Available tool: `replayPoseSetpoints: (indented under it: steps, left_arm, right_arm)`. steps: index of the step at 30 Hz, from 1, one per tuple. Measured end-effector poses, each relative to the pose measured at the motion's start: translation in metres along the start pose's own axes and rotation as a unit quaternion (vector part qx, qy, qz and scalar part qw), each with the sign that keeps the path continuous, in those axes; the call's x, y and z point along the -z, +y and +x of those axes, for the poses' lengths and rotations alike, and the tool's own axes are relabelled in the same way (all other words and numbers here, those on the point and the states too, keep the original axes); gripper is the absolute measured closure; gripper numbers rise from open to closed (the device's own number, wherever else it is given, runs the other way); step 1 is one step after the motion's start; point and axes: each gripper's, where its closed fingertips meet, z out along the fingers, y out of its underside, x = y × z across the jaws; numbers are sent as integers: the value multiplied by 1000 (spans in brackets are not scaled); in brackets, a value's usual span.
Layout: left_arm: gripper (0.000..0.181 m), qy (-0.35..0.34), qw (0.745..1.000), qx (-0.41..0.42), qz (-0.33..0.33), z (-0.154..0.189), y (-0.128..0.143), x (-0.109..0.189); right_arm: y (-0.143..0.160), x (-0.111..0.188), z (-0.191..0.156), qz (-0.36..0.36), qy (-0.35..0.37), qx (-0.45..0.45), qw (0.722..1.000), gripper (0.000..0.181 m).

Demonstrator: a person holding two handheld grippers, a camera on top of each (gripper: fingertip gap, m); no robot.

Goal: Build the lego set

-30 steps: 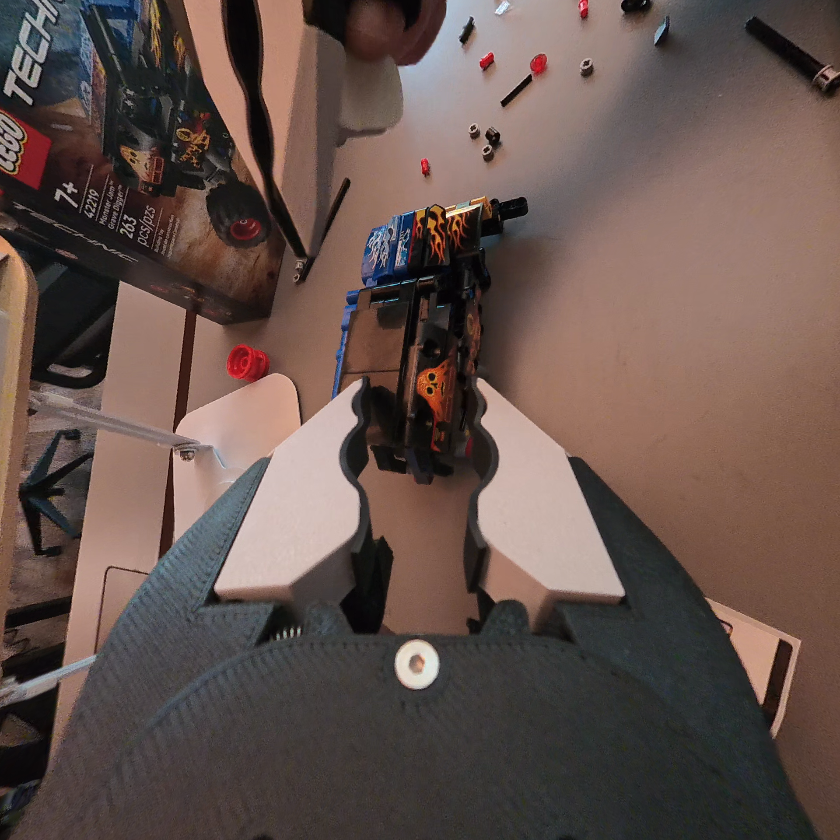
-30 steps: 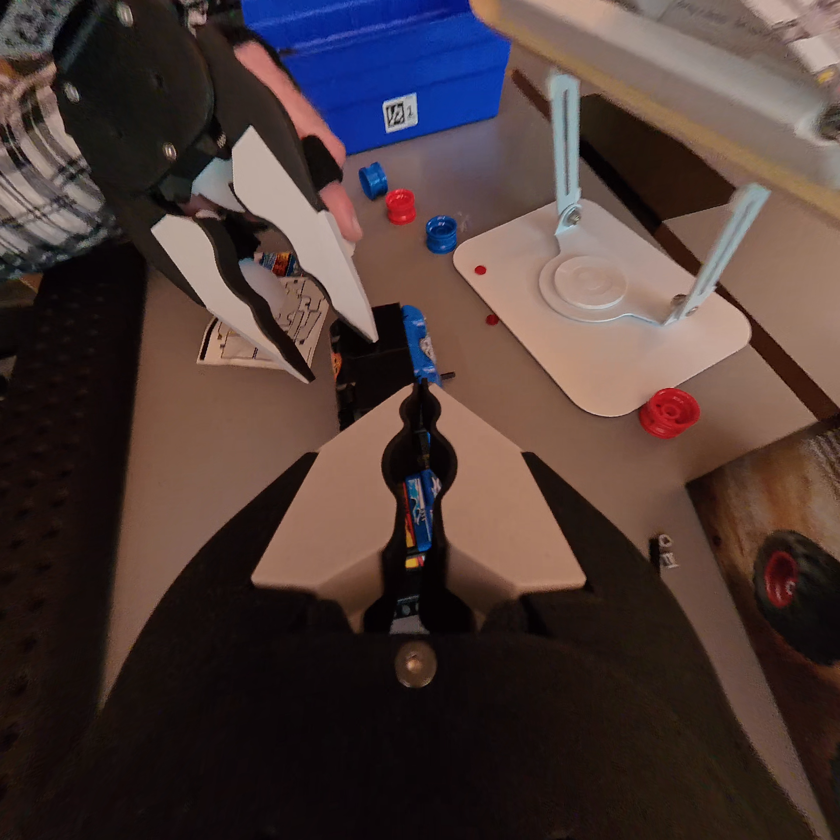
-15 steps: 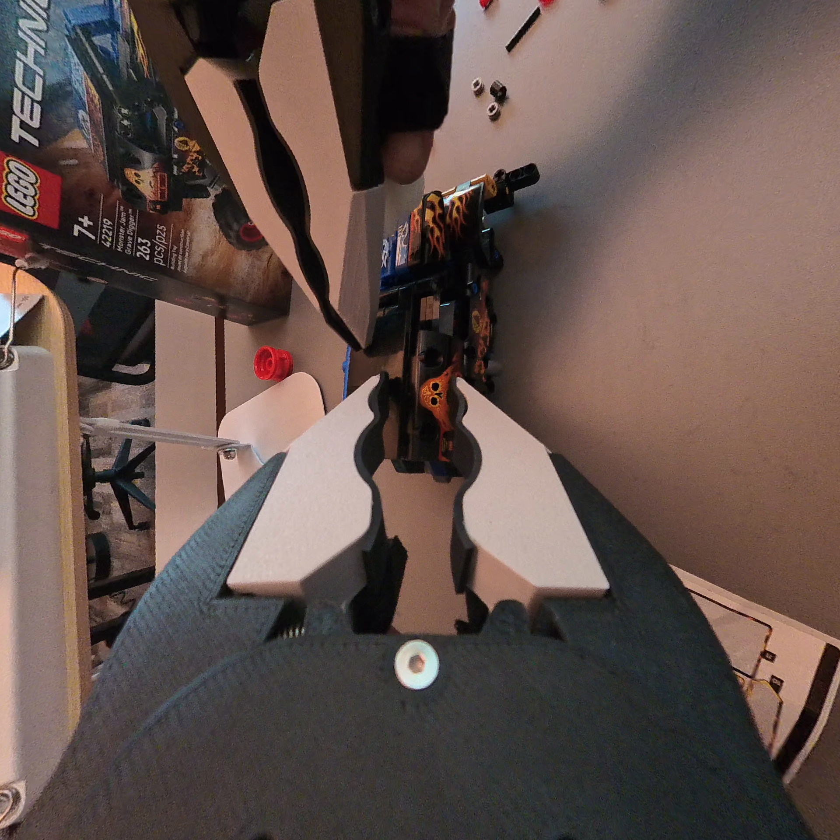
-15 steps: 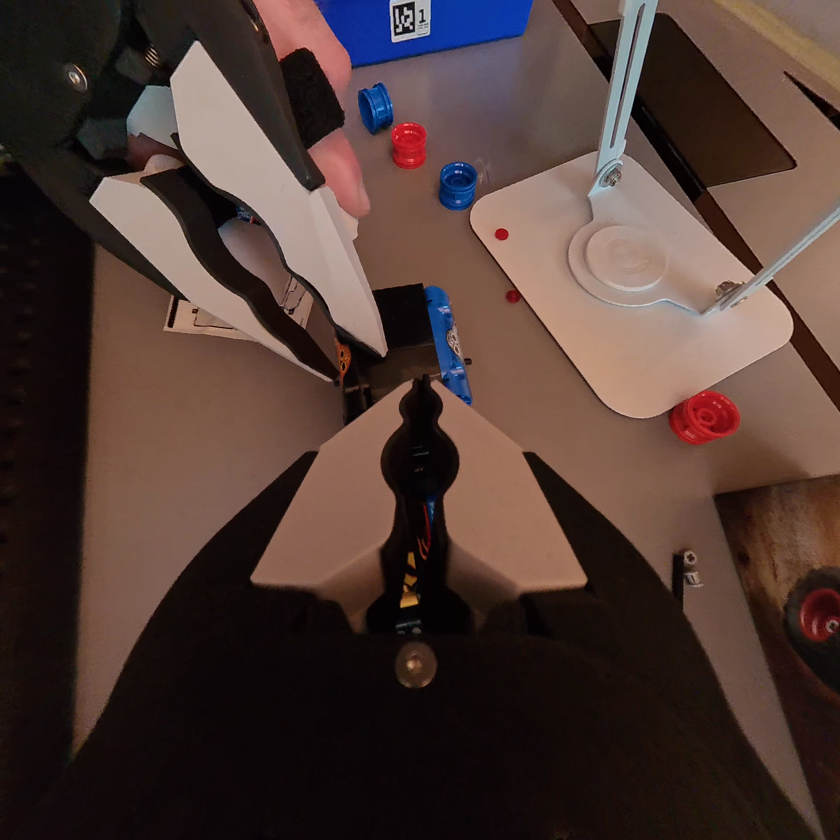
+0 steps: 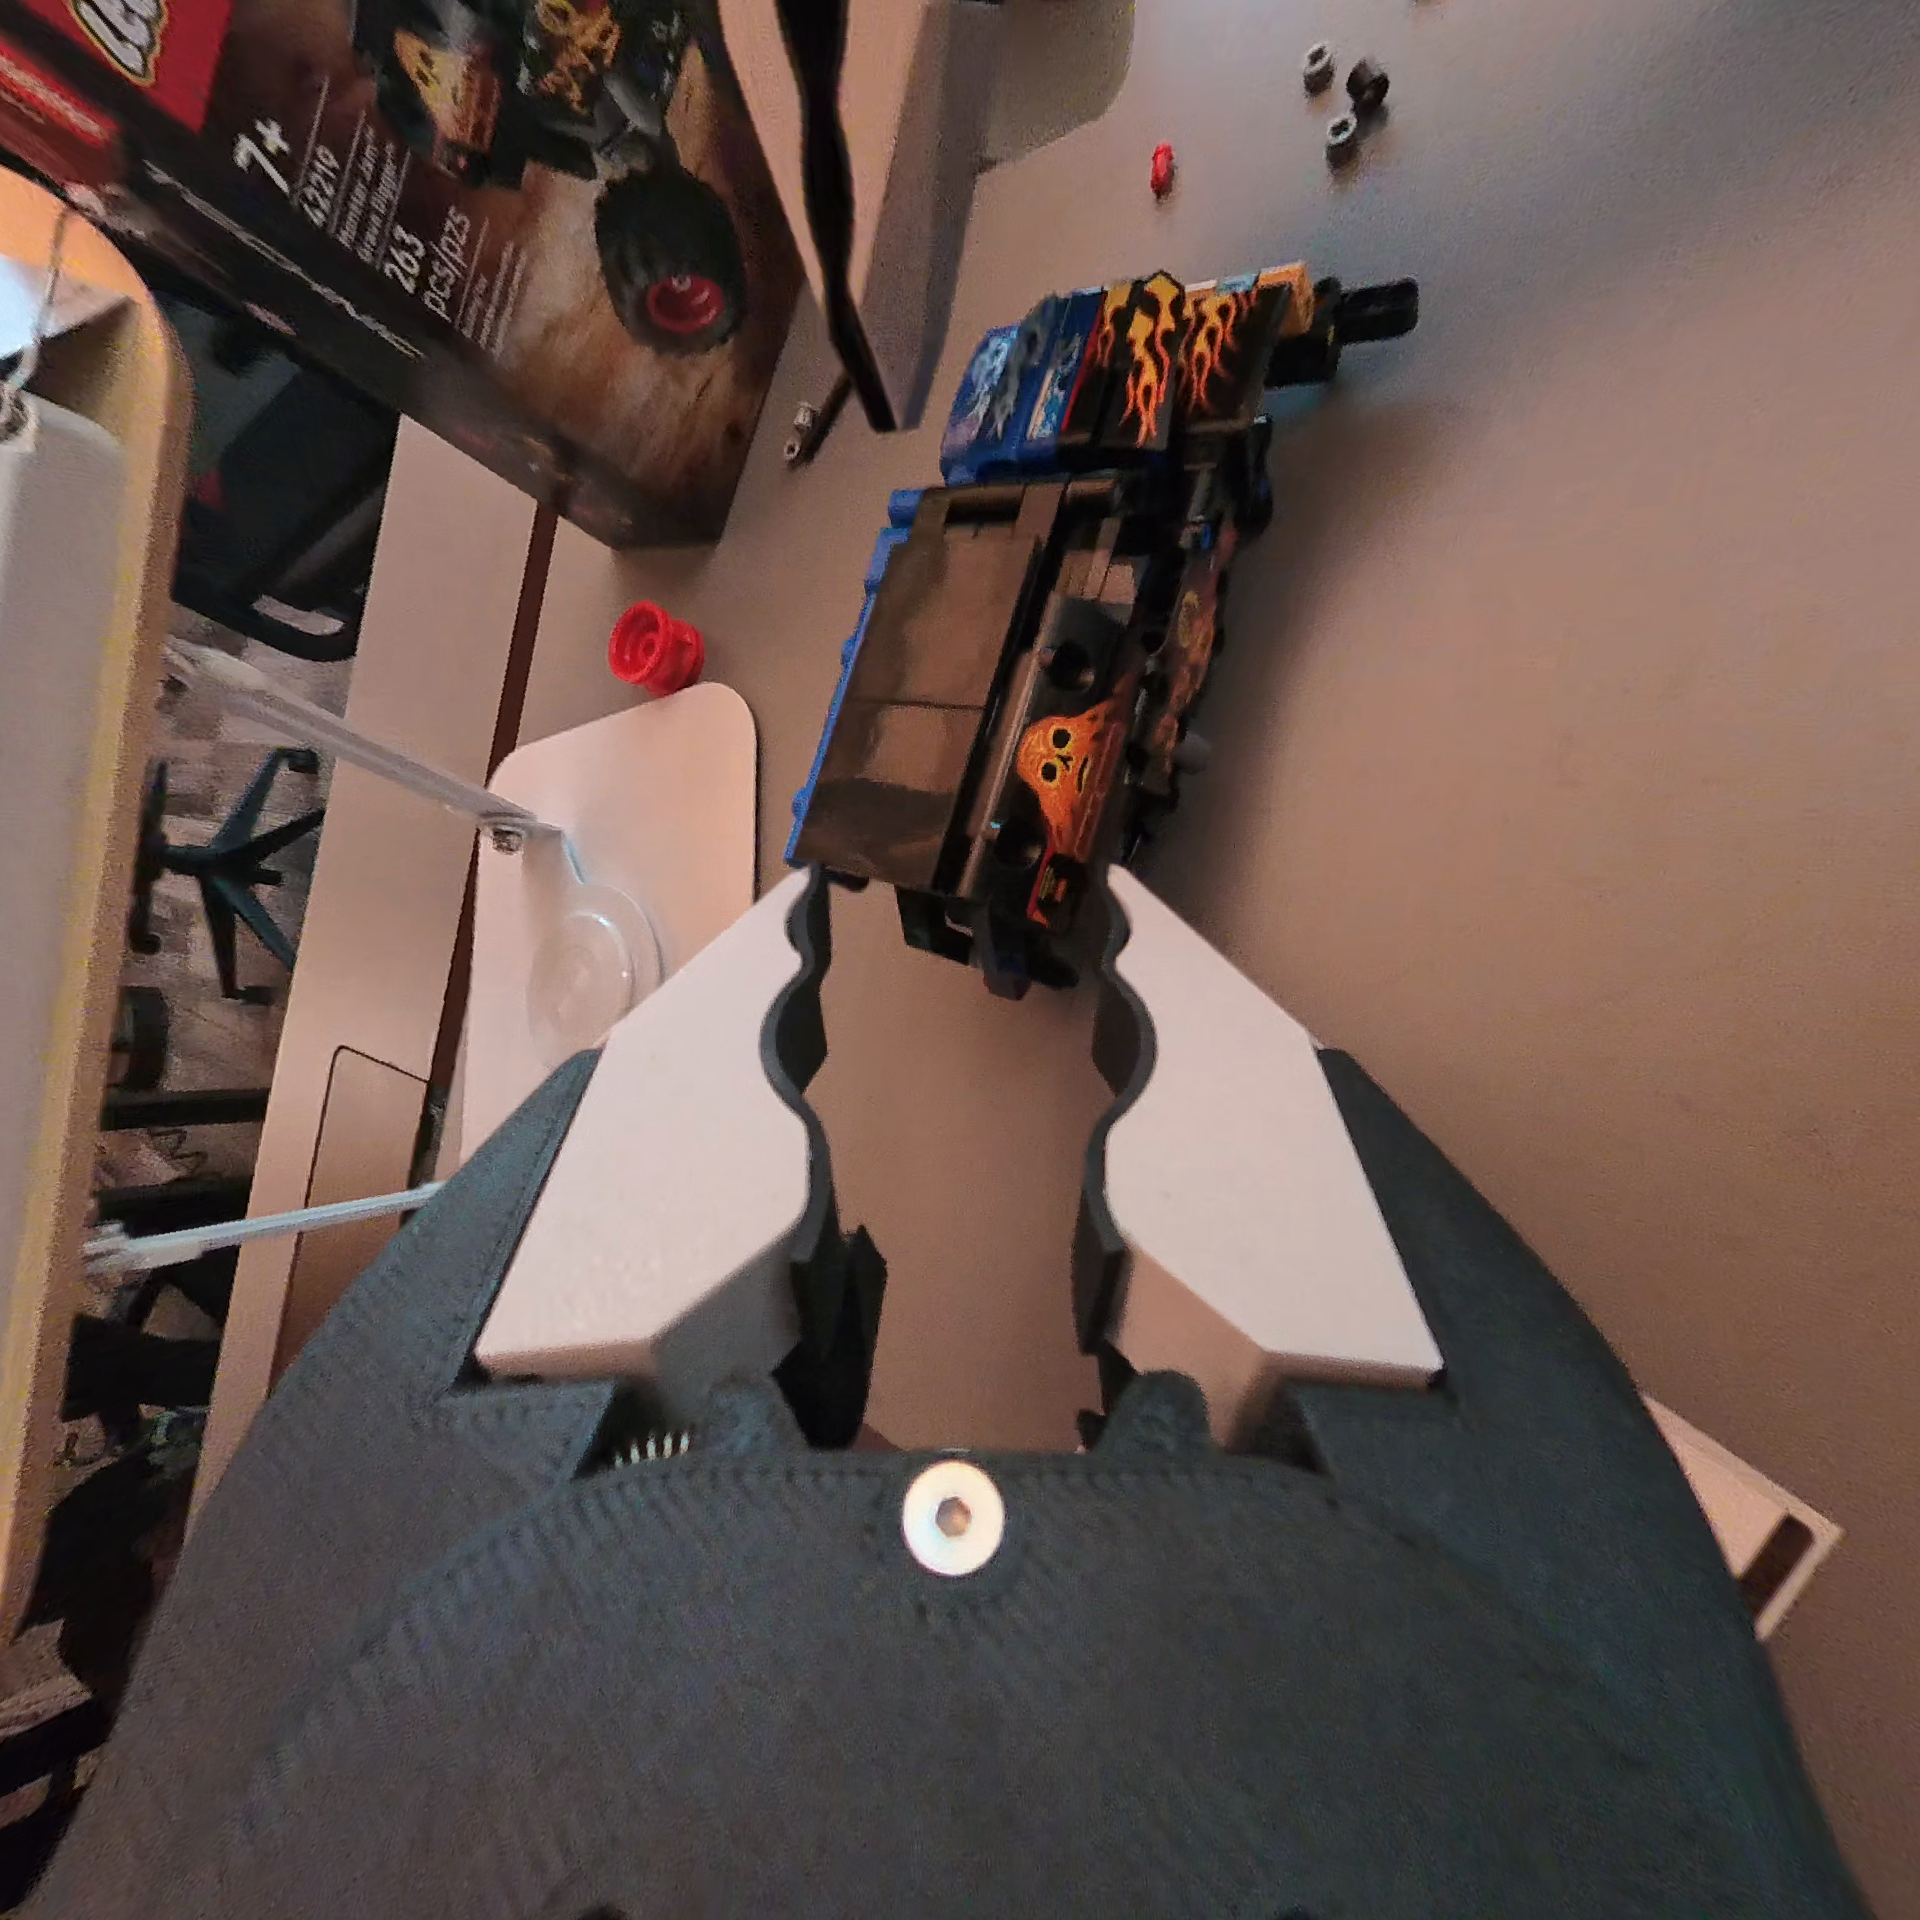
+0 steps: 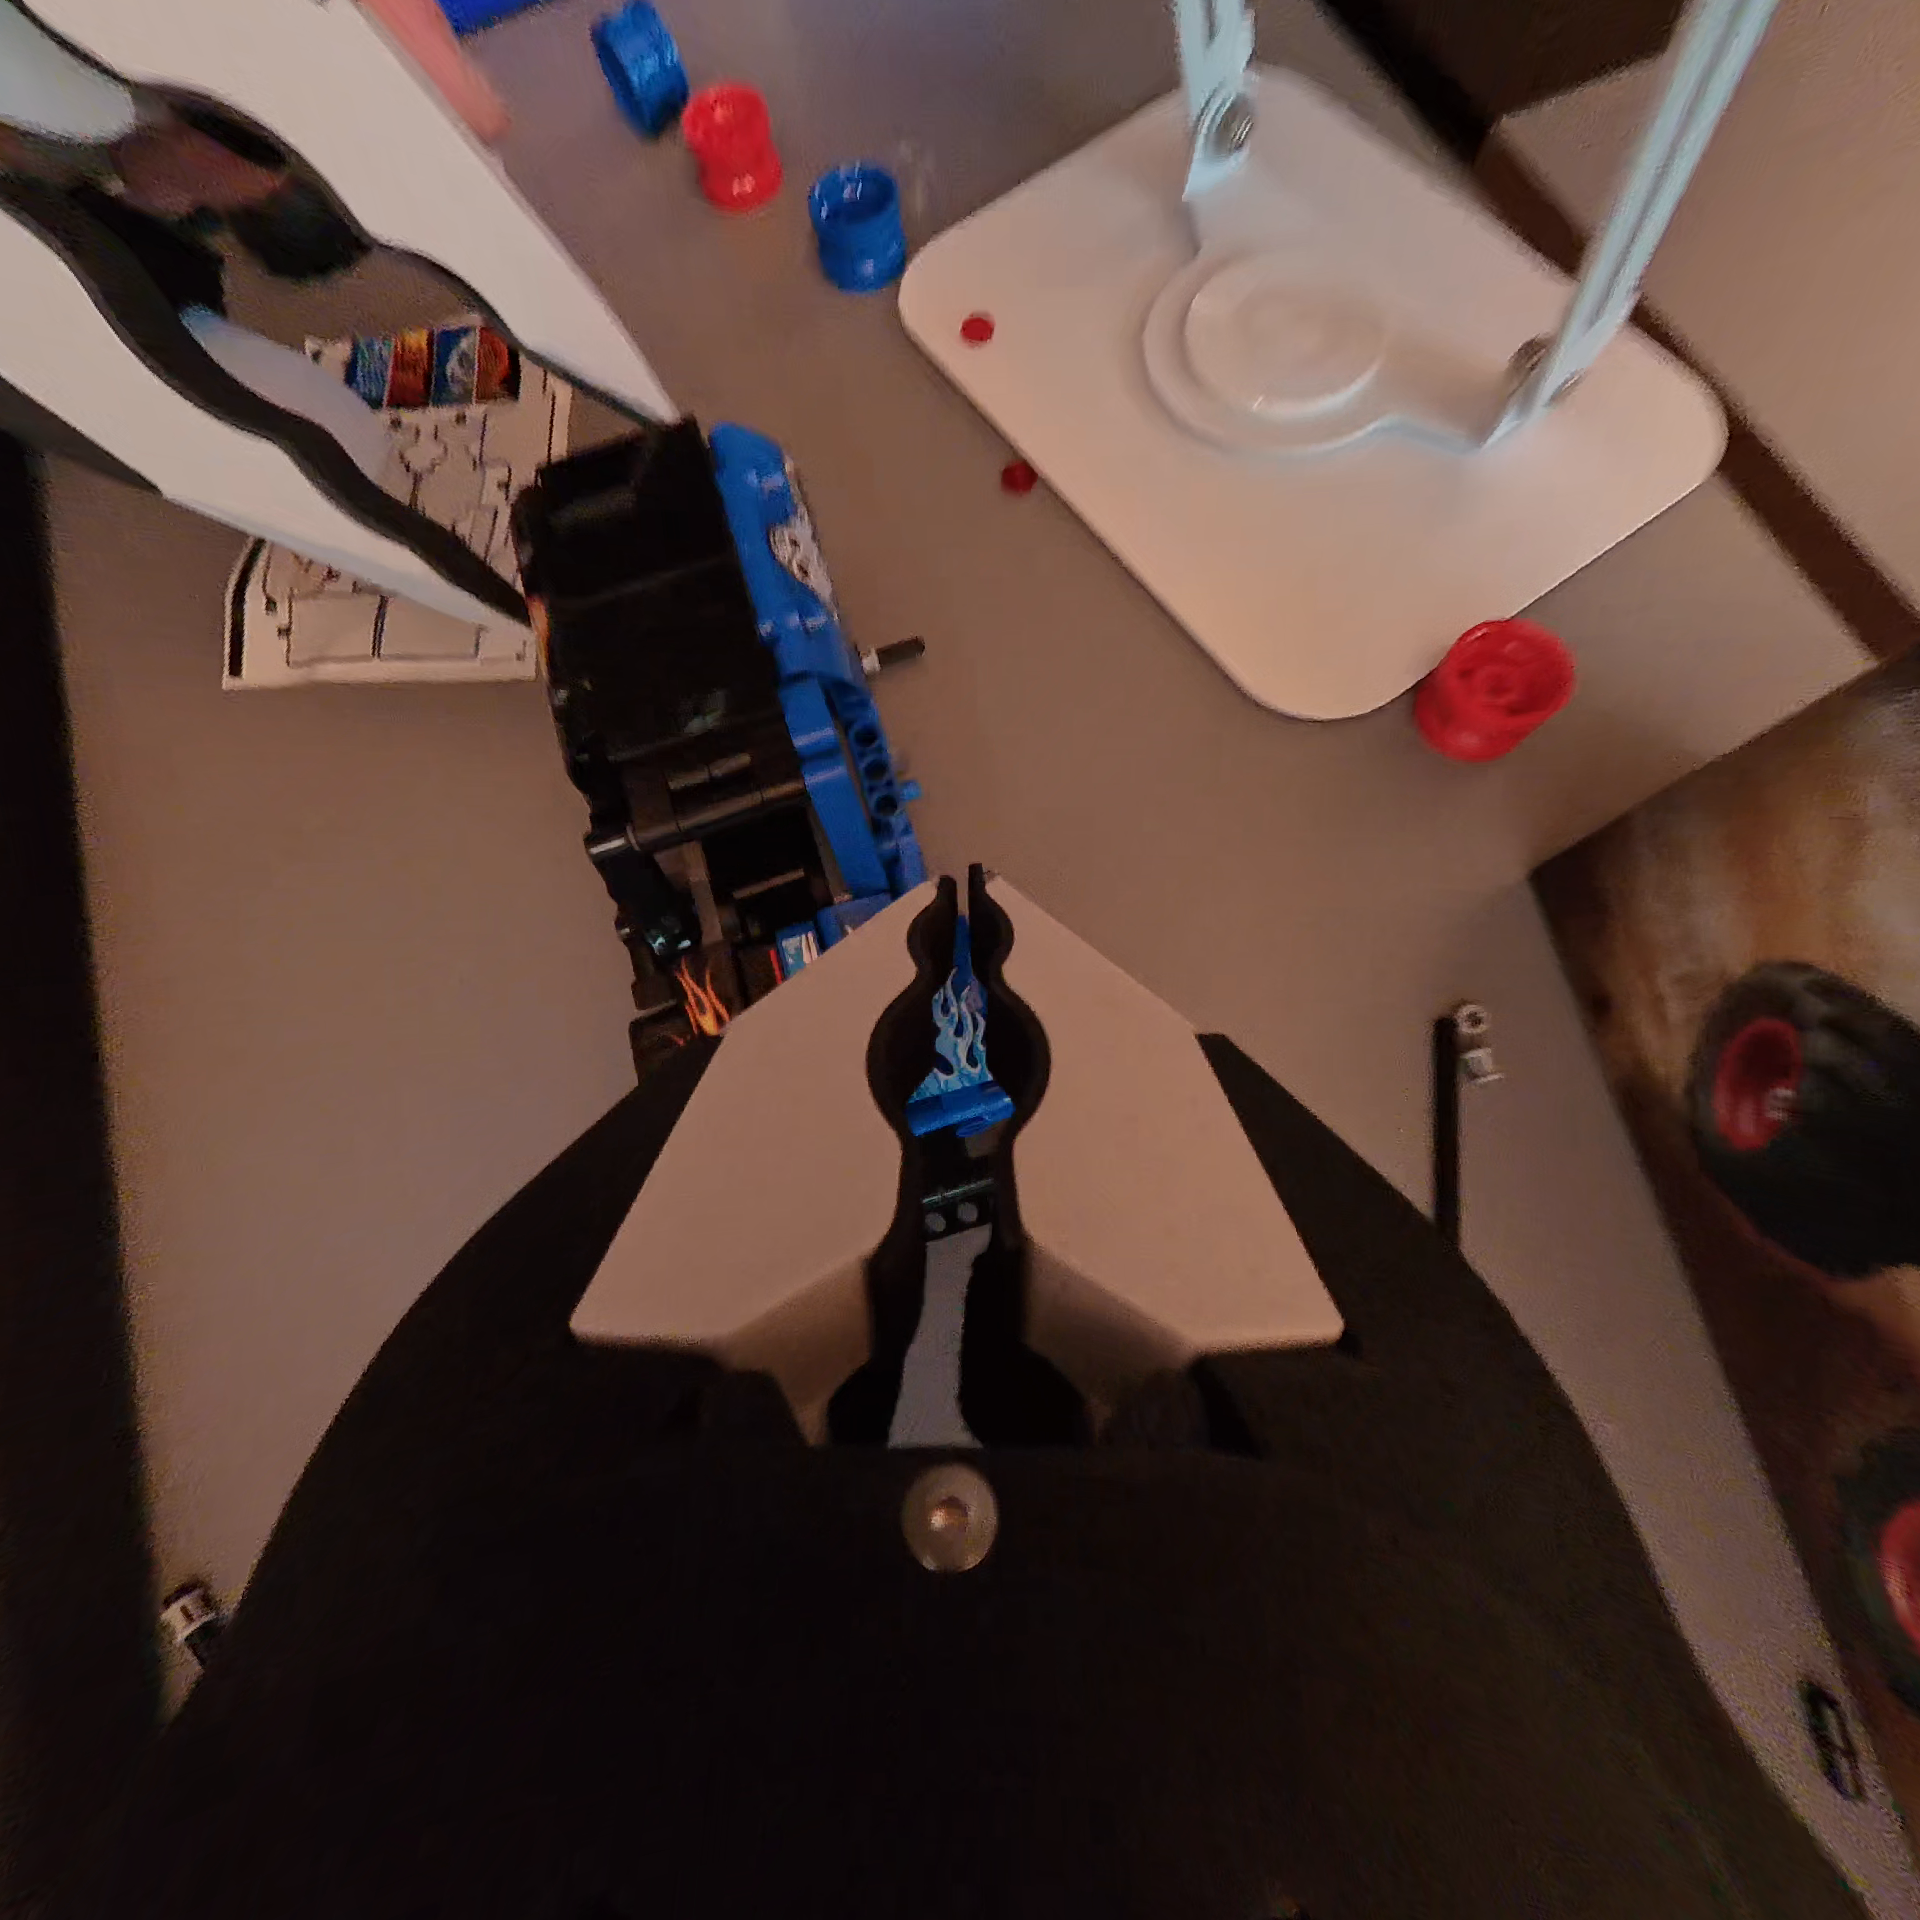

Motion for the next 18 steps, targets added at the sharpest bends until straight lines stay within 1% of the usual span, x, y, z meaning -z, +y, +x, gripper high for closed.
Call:
replayPoseSetpoints:
  steps: [2, 7, 14, 16, 18]
  left_arm:
    - [137, 1, 1000, 10, -7, 2, 3, -2]
    - [156, -38, 998, 31, -35, -14, 19, -9]
    - [160, -65, 995, 65, -44, -37, 28, -22]
    - [157, -74, 994, 71, -45, -42, 32, -20]
    - [153, -78, 993, 86, -37, -46, 34, -12]
  right_arm:
    - [7, -10, -6, -11, -20, -3, 1000, 181]
    - [8, -10, -18, -12, -57, -9, 998, 181]
    - [10, -10, -40, -26, -104, 9, 994, 181]
    - [8, -6, -40, -18, -110, 7, 994, 181]
    - [1, 1, -37, 7, -113, 0, 994, 181]
